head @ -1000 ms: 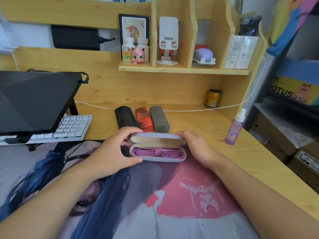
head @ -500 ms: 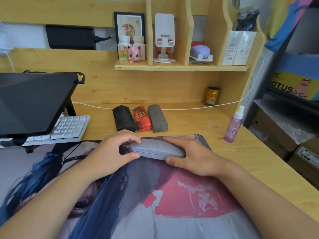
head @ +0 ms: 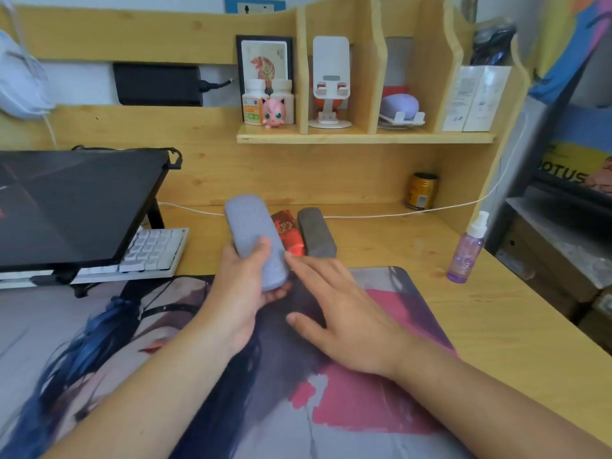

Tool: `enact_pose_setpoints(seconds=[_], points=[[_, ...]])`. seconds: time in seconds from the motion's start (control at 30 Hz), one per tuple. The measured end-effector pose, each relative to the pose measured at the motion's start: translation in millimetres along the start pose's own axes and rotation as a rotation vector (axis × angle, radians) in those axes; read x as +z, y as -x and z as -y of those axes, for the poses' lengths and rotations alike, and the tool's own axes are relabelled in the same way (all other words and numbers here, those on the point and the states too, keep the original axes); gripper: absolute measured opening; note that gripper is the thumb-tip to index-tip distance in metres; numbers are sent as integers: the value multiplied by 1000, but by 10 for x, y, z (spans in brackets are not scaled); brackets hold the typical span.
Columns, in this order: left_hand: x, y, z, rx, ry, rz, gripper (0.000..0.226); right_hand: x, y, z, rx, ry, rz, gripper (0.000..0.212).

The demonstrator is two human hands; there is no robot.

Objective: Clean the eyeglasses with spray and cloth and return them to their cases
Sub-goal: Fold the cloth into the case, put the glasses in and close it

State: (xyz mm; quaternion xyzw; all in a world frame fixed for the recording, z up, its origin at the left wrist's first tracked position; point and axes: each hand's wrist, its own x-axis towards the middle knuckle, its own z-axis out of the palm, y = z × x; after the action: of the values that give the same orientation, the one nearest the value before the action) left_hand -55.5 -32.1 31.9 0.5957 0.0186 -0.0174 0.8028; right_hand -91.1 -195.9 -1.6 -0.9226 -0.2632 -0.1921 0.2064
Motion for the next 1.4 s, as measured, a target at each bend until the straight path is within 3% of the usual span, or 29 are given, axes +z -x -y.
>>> enact_pose_setpoints(seconds=[0.13, 0.27, 0.4, 0.5, 0.63, 0.87, 0.93, 1.0, 1.07, 1.13, 1.23, 1.33, 1.4], points=[[-447, -551, -213, 138, -394, -241, 40, 52, 18, -171, 159, -83, -57, 68], [-649, -1011, -191, -71, -600, -401, 49, 49, -65, -392, 417, -150, -173, 60], [-593, -1200, -89, -177, -789, -346, 48, 12, -102, -601, 603, -146, -216, 56], [-563, -1252, -33, -123, -928, -272, 46, 11, -119, -681, 669, -167, -185, 55], [-606, -1344, 81, -35, -1171, -301, 59, 28, -129, -702, 686, -110, -127, 51], [-623, -1358, 204, 179, -1311, -324, 63, 7, -143, -664, 711, -108, -78, 49], [-592, -1273, 214, 260, -1365, -344, 66, -50, -114, -674, 703, -97, -155, 45], [-497, -1105, 226, 443, -1437, -365, 64, -127, -83, -778, 679, 79, -299, 43], [-346, -879, 267, 681, -1436, -333, 55, -200, -124, -1005, 696, 310, -299, 45], [-145, -631, 351, 832, -1405, -222, 48, -261, -213, -1288, 823, 487, -106, 46], [124, -304, 530, 840, -1369, -34, 44, -339, -302, -1472, 992, 520, 127, 47], [236, -129, 623, 854, -1373, 100, 40, -368, -291, -1353, 894, 602, 110, 30], [223, -129, 607, 856, -1350, 129, 37, -399, -258, -1195, 759, 525, -2, 32]])
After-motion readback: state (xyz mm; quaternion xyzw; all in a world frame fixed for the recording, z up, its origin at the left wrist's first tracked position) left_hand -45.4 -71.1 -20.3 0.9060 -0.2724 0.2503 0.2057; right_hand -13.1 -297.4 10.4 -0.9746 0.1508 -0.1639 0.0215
